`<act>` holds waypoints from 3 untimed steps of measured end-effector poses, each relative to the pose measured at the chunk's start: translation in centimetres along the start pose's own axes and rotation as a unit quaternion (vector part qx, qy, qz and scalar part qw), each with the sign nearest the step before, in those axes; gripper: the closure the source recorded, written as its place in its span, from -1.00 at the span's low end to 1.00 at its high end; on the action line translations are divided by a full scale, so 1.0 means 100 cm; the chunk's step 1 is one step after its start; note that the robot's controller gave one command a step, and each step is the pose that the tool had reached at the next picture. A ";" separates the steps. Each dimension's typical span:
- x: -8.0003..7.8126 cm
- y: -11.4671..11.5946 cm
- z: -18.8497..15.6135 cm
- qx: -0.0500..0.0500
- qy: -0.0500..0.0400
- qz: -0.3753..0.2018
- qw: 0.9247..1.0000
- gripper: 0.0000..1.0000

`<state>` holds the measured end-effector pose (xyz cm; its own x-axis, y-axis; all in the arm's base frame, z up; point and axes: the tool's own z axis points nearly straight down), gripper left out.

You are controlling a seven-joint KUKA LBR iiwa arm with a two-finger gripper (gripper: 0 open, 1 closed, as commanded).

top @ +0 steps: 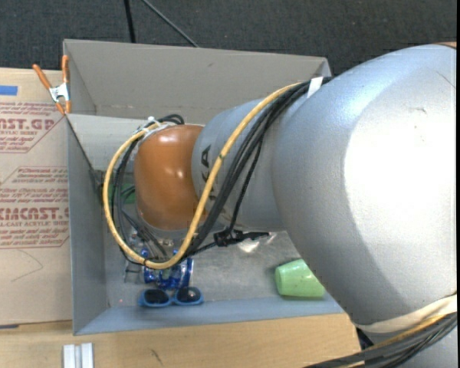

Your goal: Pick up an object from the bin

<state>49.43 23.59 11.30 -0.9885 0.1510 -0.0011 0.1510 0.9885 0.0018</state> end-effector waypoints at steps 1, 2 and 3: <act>-0.027 -0.112 0.044 0.001 0.001 -0.369 0.930 1.00; -0.027 -0.109 0.043 -0.001 0.000 -0.370 0.929 -1.00; -0.060 -0.162 -0.038 0.002 -0.002 -0.484 0.875 -1.00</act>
Offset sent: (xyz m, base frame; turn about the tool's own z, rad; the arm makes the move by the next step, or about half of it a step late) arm 0.0102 -0.1130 -0.0430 -0.7584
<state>52.95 6.66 15.11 -0.6534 -0.7570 -0.0047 -0.7569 0.6535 -0.0050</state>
